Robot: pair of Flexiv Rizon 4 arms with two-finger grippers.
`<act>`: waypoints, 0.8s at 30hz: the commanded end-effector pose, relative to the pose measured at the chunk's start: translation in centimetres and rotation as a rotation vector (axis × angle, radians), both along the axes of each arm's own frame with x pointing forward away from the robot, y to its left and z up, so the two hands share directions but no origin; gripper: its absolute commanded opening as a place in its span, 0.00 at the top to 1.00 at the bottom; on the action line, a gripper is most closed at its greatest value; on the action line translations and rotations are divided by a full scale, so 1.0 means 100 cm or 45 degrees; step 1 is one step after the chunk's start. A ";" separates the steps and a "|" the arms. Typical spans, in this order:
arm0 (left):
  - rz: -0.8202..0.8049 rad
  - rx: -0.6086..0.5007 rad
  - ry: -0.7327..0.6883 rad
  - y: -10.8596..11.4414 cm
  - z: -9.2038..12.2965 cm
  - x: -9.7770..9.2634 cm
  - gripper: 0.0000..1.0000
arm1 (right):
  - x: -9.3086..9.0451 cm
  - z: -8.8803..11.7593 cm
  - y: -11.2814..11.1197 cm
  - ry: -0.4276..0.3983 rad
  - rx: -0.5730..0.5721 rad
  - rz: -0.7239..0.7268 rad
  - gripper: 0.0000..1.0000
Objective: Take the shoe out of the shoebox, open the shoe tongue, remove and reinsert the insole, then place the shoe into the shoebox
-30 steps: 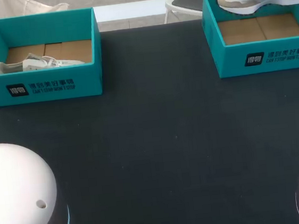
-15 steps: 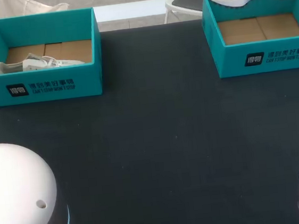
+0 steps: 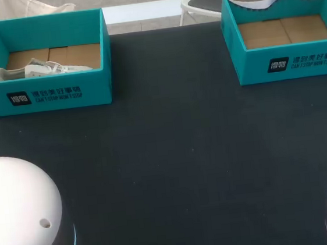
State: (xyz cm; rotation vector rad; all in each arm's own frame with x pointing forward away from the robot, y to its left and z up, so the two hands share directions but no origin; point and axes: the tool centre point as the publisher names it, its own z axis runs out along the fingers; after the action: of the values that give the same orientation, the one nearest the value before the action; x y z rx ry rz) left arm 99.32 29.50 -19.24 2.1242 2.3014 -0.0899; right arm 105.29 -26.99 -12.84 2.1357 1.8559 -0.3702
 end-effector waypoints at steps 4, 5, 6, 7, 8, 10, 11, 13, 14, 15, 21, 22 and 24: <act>-0.001 0.001 -0.002 0.000 0.000 -0.001 0.00 | -0.001 0.002 -0.001 -0.003 0.002 0.001 1.00; -0.001 0.001 -0.002 0.000 0.000 -0.001 0.00 | -0.001 0.002 -0.001 -0.003 0.002 0.001 1.00; -0.001 0.001 -0.002 0.000 0.000 -0.001 0.00 | -0.001 0.002 -0.001 -0.003 0.002 0.001 1.00; -0.001 0.001 -0.002 0.000 0.000 -0.001 0.00 | -0.007 0.001 0.005 -0.010 0.019 -0.008 1.00; -0.001 0.001 -0.002 0.000 0.000 -0.001 0.00 | -0.013 0.002 0.010 -0.016 0.034 -0.019 1.00; -0.001 0.001 -0.002 0.000 0.000 -0.001 0.00 | -0.027 0.007 0.022 -0.028 0.018 -0.047 1.00; -0.001 0.001 -0.002 0.000 0.000 -0.001 0.00 | -0.034 0.010 0.028 -0.039 0.023 -0.057 1.00; -0.001 0.001 -0.002 0.000 0.000 -0.001 0.00 | -0.047 0.014 0.038 -0.054 0.019 -0.070 1.00; -0.001 0.001 -0.002 0.000 0.000 -0.001 0.00 | -0.054 0.016 0.044 -0.048 0.012 -0.068 1.00; -0.001 0.001 -0.002 0.000 0.000 -0.001 0.00 | -0.061 0.017 0.049 -0.044 -0.001 -0.075 1.00; -0.001 0.001 -0.002 0.000 0.000 -0.001 0.00 | -0.096 0.022 0.080 -0.049 0.011 -0.046 1.00; -0.001 0.001 -0.002 0.000 0.000 -0.001 0.00 | -0.100 0.023 0.085 -0.048 0.013 -0.043 1.00; -0.001 0.001 -0.002 0.000 0.000 -0.001 0.00 | -0.109 0.025 0.095 -0.045 -0.003 -0.035 1.00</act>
State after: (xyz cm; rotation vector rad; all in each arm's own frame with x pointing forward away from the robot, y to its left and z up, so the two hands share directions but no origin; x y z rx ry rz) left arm 99.32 29.49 -19.24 2.1244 2.3013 -0.0898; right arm 96.85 -18.61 -10.80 2.2029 1.8311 -0.3859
